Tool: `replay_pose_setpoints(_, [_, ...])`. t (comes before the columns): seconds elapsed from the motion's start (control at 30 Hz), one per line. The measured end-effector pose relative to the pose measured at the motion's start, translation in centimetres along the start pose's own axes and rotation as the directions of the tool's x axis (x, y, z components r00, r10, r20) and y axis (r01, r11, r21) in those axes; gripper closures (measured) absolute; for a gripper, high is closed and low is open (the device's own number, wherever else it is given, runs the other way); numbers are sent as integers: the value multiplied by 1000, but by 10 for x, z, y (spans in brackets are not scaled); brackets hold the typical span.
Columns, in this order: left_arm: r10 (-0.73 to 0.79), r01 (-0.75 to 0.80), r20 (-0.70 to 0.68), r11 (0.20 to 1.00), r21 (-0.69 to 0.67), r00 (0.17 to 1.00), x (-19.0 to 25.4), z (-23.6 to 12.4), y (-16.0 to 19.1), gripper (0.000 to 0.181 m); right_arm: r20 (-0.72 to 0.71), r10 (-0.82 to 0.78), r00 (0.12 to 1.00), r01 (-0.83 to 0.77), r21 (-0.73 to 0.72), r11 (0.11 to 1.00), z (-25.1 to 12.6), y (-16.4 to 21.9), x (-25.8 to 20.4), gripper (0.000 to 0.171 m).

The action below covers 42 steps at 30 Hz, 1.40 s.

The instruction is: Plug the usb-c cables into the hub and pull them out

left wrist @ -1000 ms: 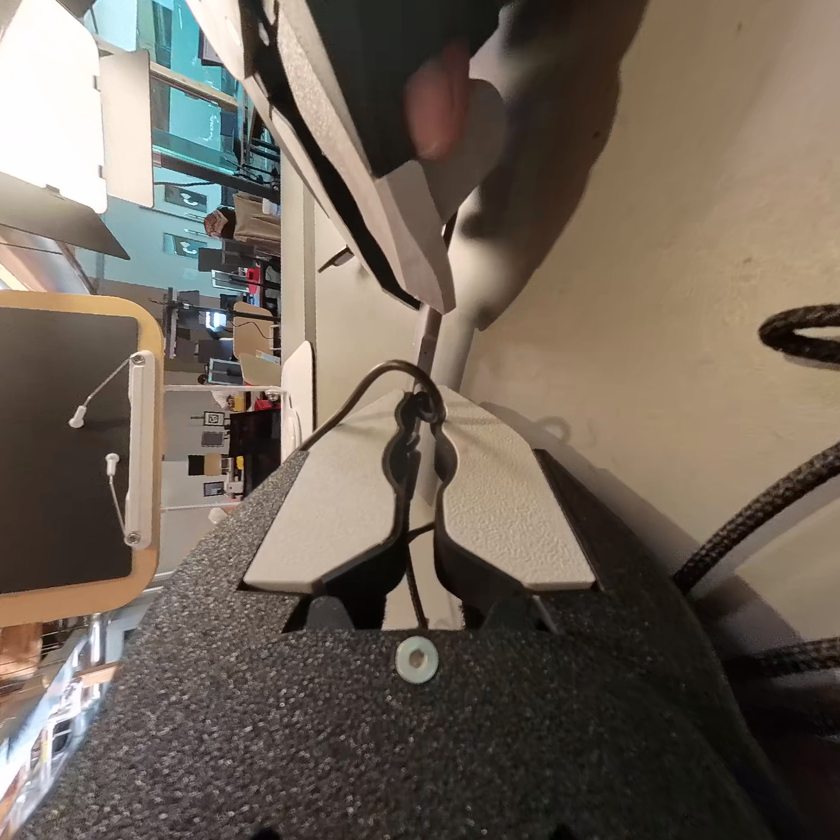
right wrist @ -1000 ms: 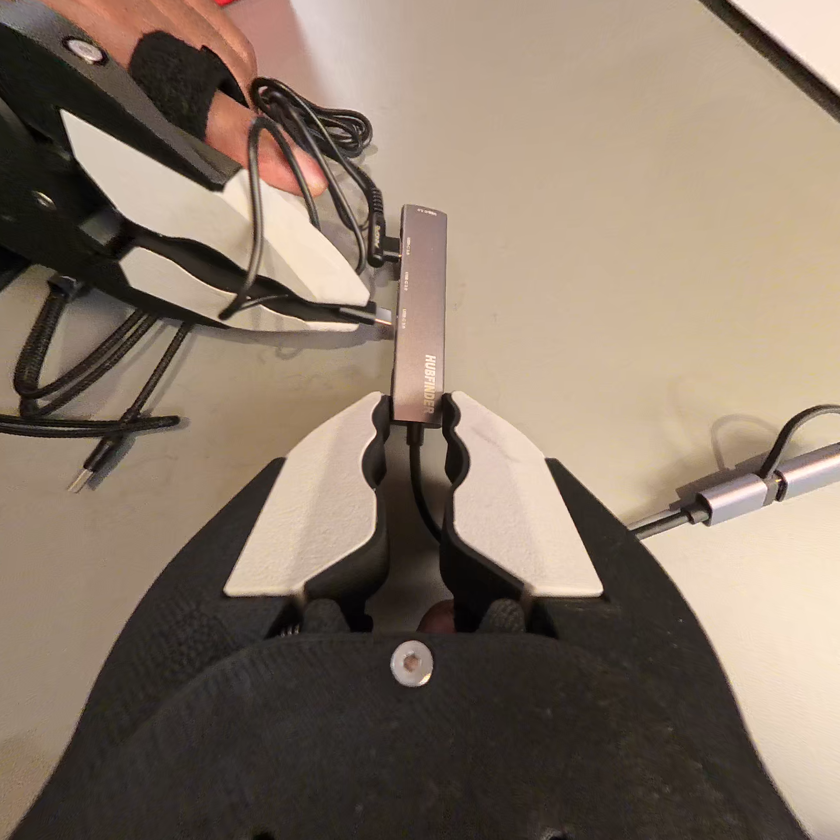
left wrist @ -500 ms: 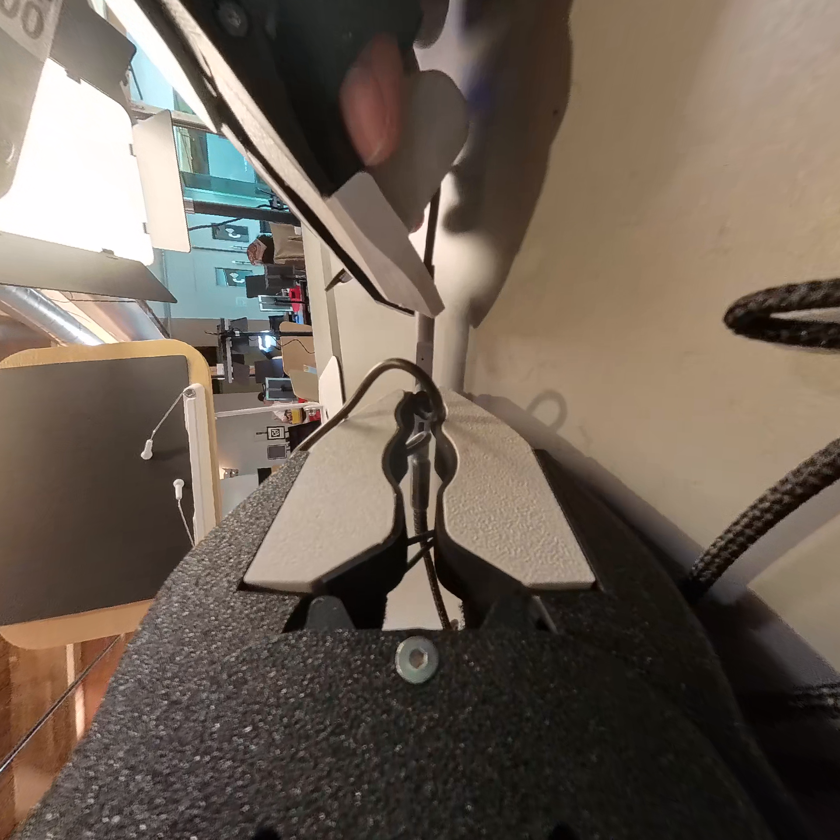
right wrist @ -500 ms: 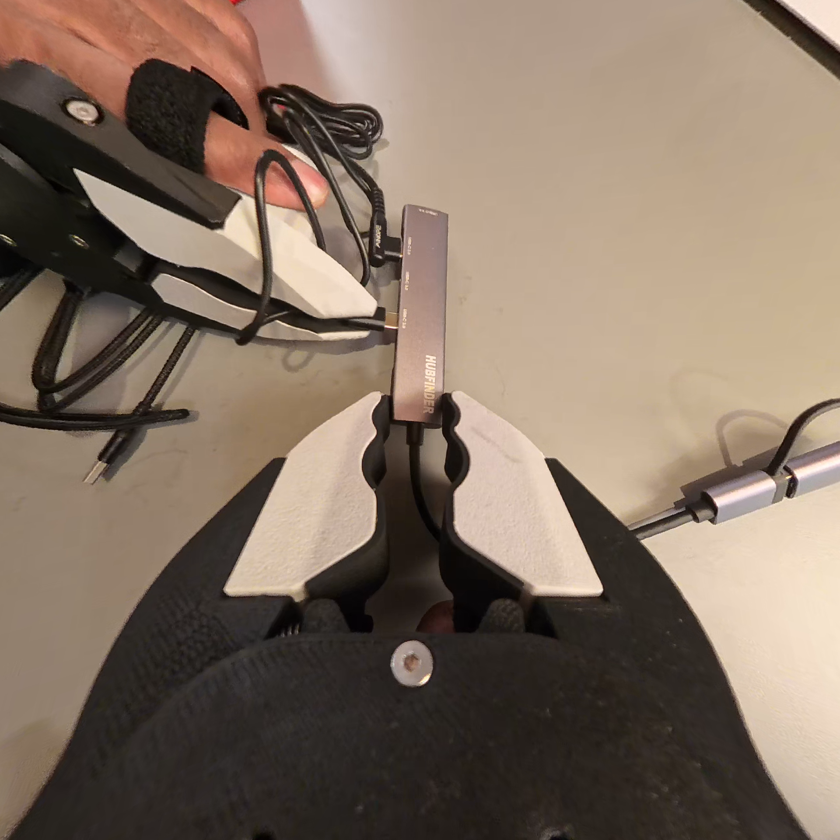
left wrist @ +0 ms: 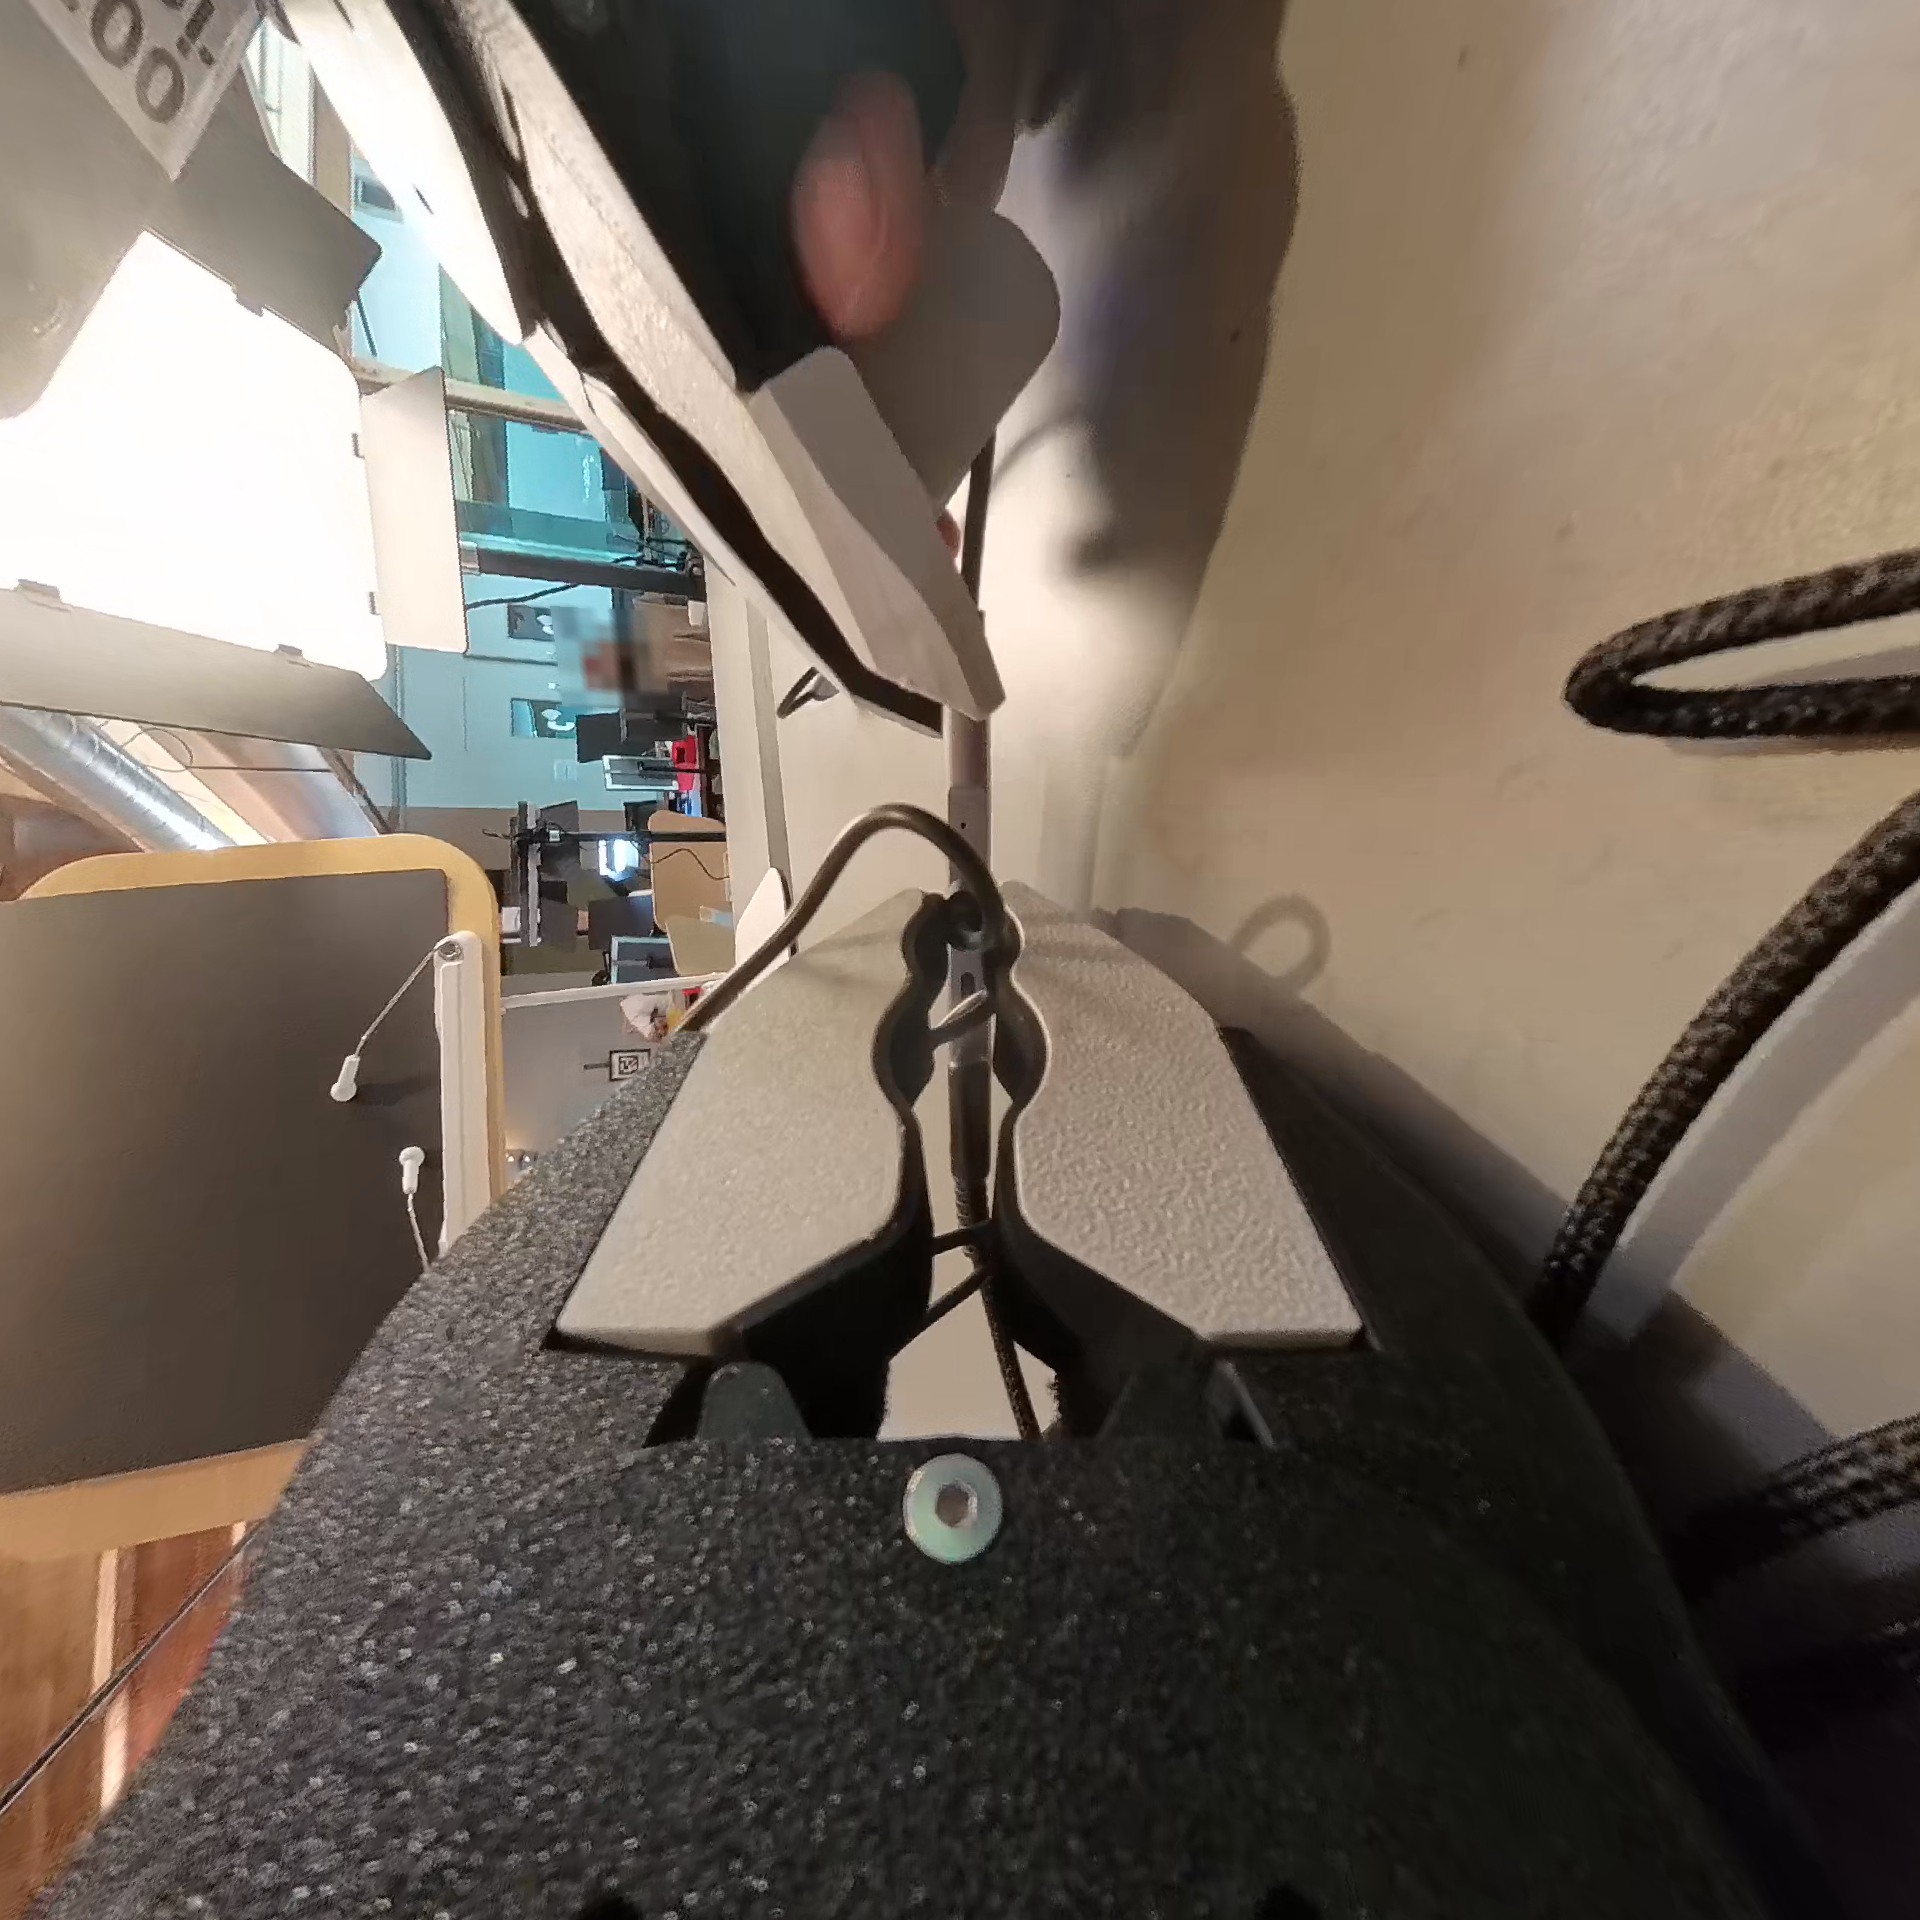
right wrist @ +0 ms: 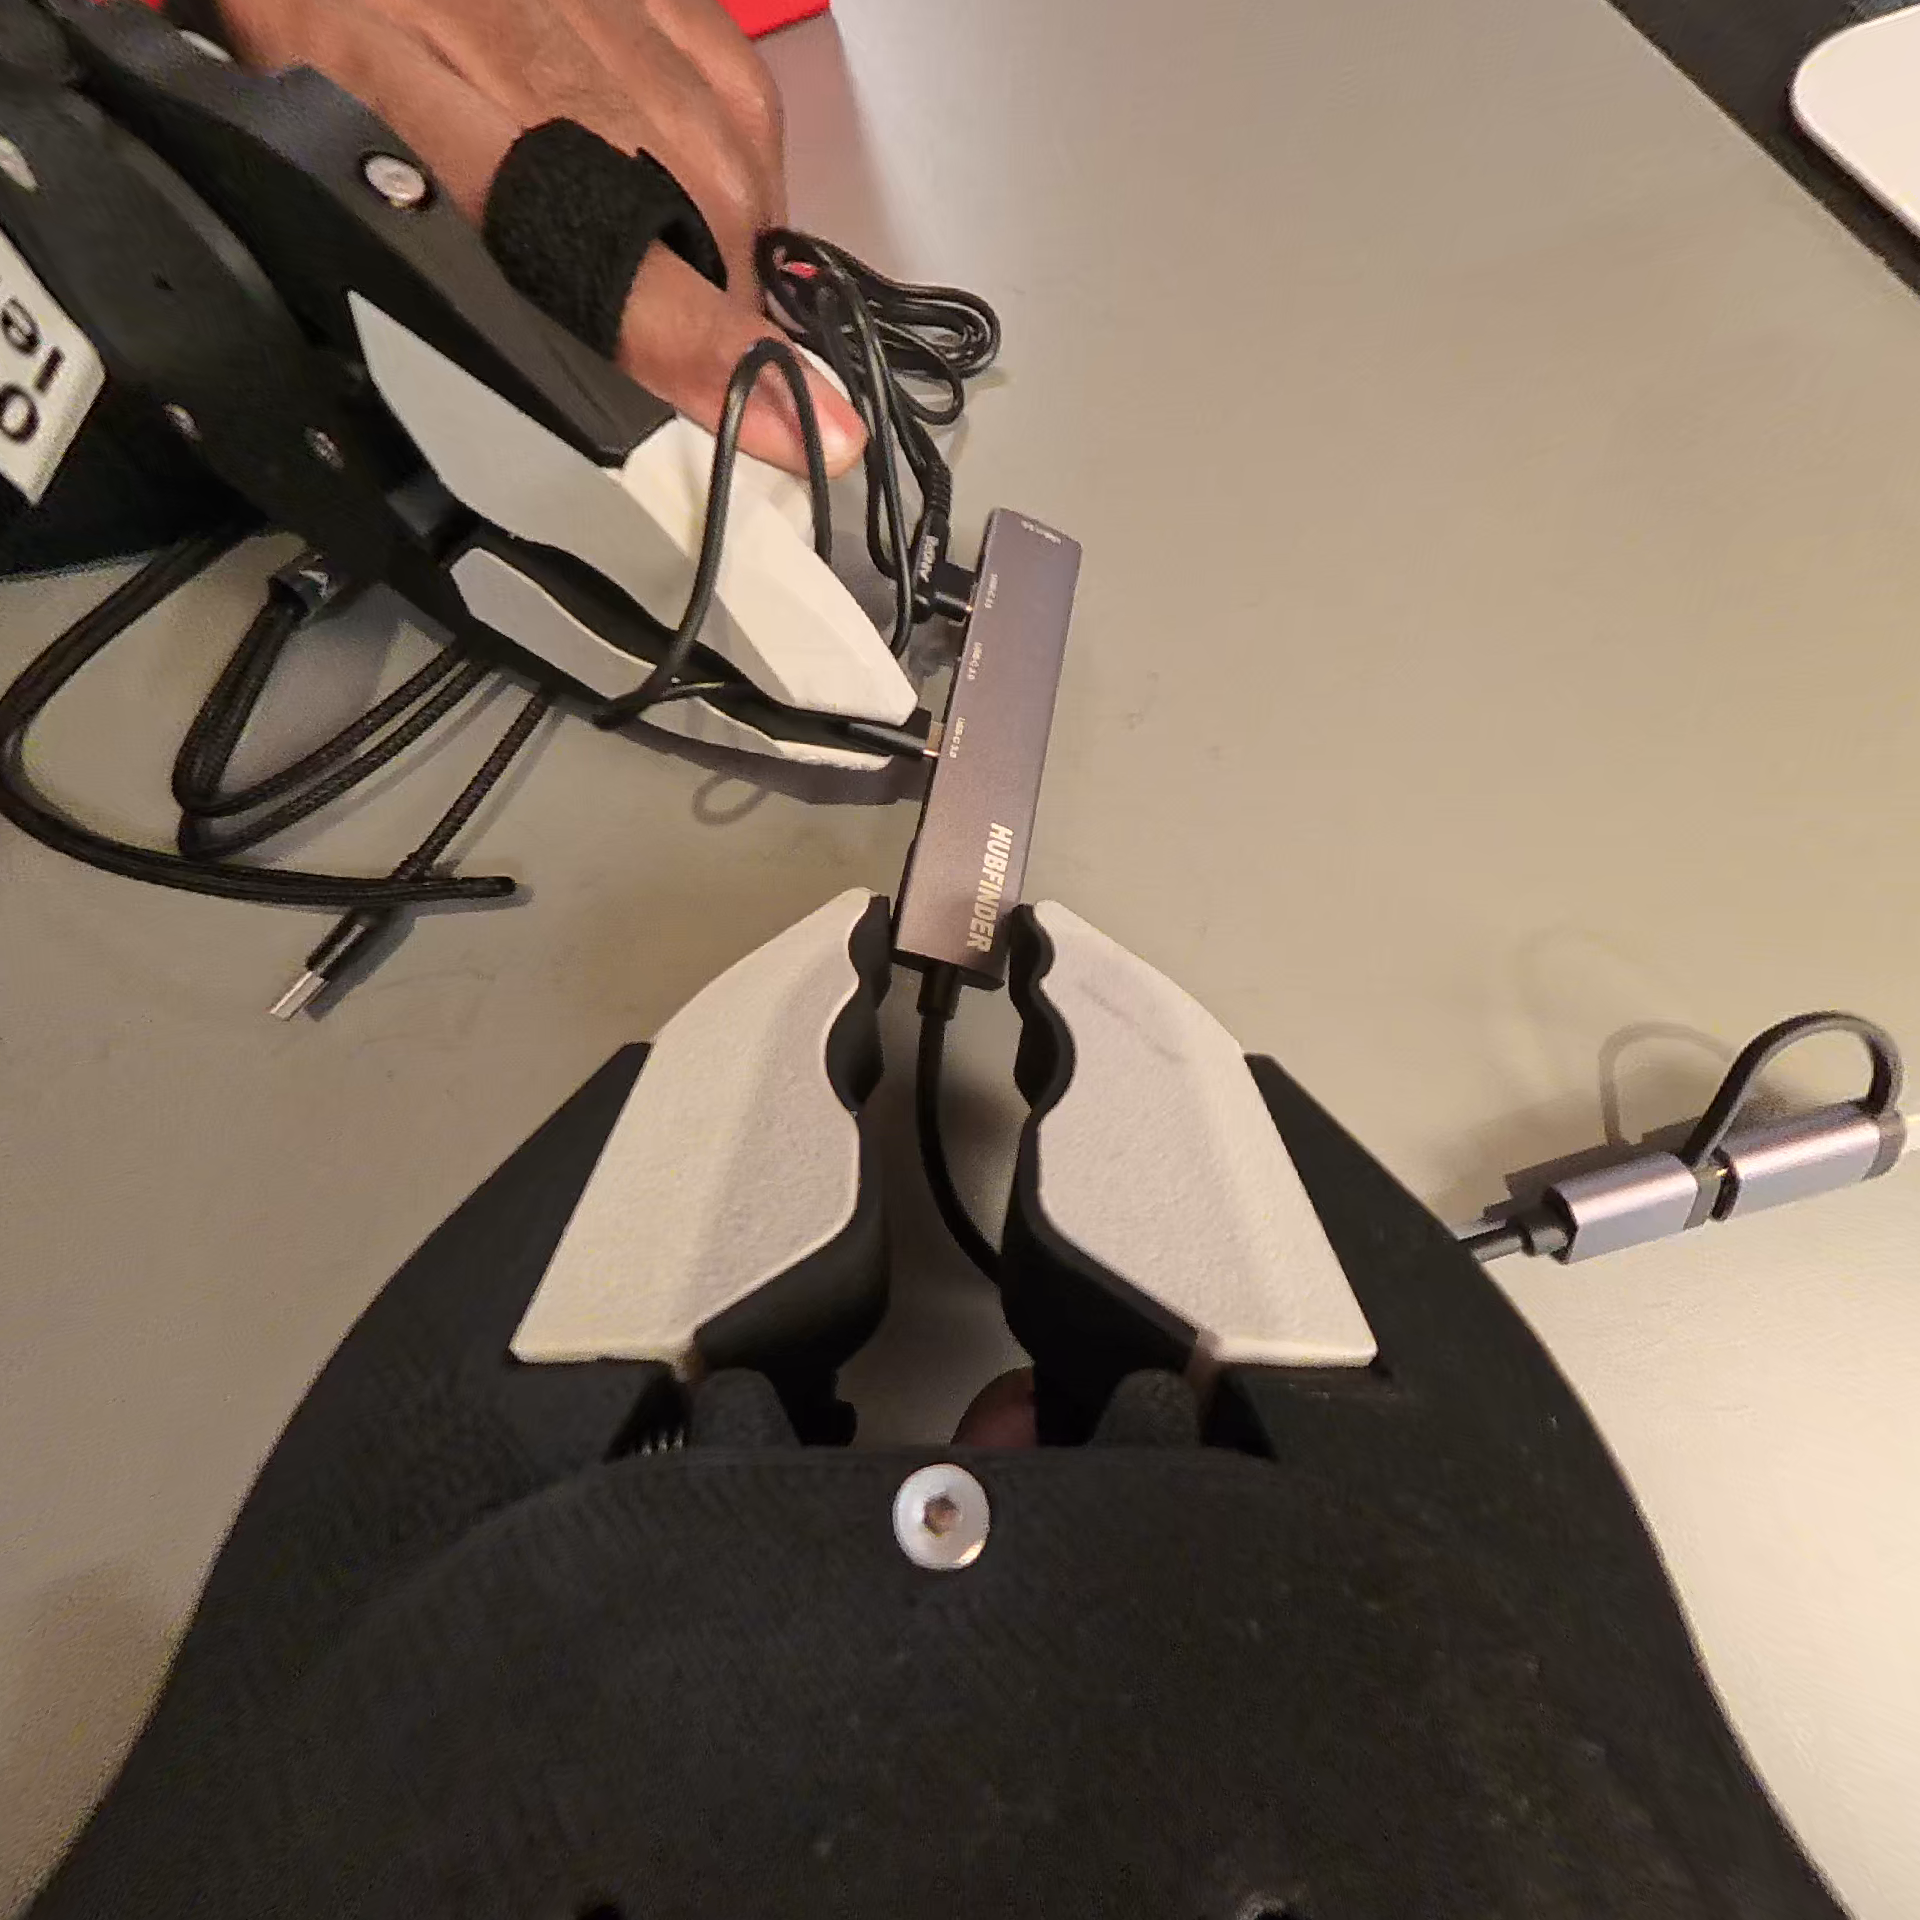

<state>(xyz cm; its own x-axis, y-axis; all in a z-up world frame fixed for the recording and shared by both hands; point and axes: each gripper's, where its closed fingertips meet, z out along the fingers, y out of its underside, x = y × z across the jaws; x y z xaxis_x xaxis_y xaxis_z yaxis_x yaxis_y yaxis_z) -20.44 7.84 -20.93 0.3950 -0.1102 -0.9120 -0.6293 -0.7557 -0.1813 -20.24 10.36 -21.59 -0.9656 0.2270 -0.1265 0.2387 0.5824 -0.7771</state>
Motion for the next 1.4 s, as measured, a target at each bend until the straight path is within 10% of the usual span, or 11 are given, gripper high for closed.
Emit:
replay_pose_setpoints(0.27, [49, -49, -16, 999, -3, 999, 7, 6, -3, 174, 273, -23, 962, -44, 237, 970, -12, -44, -48, 154])
replay_pose_setpoints(0.37, [18, -18, 2, 1000, 14, 1000, 1, 4, -9, 174, -60, -160, 985, 160, 3, 987, 0, -16, -16, 158])
replay_pose_setpoints(0.57, [34, -34, 10, 999, -22, 999, 1, 4, -2, 174, -185, -57, 981, 52, -33, 998, -10, -5, 19, 123])
replay_pose_setpoints(1.4, [-6, 6, 2, 999, 50, 1000, 0, 1, -7, 174, -92, -130, 987, 117, -135, 984, 12, 9, 0, 147])
